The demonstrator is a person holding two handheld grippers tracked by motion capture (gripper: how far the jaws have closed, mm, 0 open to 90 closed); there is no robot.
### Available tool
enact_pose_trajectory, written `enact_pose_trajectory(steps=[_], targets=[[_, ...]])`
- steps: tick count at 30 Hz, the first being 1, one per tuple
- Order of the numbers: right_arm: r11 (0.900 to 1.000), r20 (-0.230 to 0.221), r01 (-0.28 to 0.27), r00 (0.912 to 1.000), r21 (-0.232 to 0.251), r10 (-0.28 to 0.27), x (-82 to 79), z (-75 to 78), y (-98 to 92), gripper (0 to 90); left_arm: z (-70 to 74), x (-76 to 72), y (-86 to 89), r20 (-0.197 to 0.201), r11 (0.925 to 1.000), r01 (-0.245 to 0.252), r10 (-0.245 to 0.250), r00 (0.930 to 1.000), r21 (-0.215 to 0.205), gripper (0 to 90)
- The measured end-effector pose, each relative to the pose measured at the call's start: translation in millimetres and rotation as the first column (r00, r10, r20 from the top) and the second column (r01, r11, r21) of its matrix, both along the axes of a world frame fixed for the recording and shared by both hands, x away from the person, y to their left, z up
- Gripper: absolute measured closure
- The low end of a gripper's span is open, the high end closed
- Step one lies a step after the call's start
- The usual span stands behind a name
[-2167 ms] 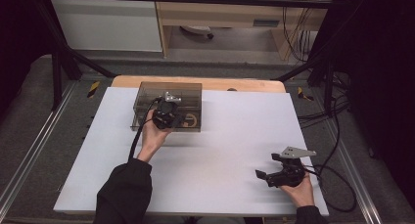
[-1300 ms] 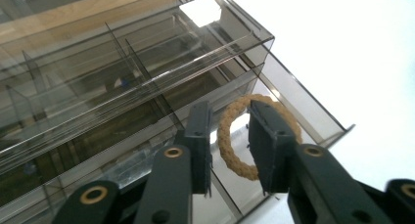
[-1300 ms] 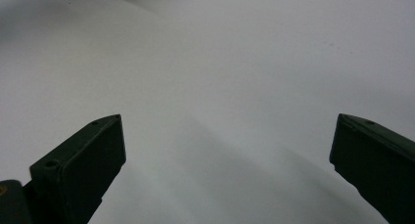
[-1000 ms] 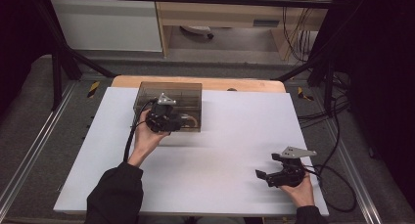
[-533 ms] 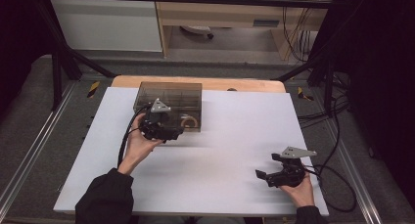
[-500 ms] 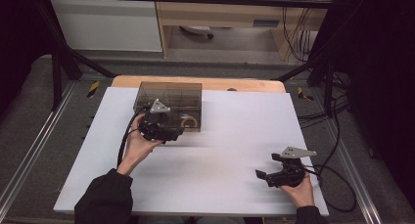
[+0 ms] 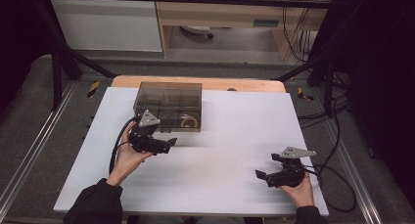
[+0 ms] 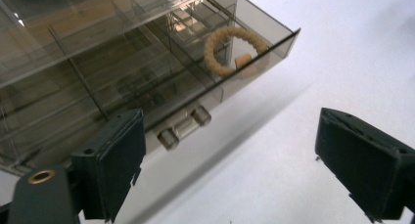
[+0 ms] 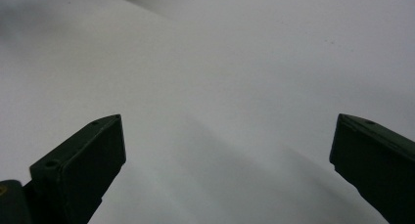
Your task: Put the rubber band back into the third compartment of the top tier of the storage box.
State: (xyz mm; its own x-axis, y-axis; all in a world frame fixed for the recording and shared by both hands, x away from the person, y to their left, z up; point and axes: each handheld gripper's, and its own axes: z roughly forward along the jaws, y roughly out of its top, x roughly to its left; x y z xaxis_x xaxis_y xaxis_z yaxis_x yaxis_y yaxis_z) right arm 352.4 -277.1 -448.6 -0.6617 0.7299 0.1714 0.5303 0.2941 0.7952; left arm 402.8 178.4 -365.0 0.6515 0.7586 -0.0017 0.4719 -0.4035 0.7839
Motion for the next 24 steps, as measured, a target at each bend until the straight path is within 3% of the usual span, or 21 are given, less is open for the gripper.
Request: enact_pose_trajectory(steps=[9, 11, 24], targets=[[1.0, -0.001, 0.001, 1.0, -0.001, -0.001, 0.0, -0.3, 0.2, 0.7, -13.2, -15.1, 13.8, 0.009, 1.0, 0.005, -0.005, 0.9999, -0.002, 9.2], [1.0, -0.002, 0.0, 1.0, -0.001, 0.0, -0.1, -0.4, 0.4, 0.7, -16.9, -16.7, 17.5, 0.026, 0.9998, 0.018, -0.018, 0.9995, -0.012, 9.2], [1.0, -0.004, 0.001, 1.0, 0.0, -0.001, -0.3, 0.0, 0.1, 0.7, -42.1, -36.2, 46.0, 0.017, 0.9996, -0.013, 0.014, 0.9998, -0.026, 9.2]])
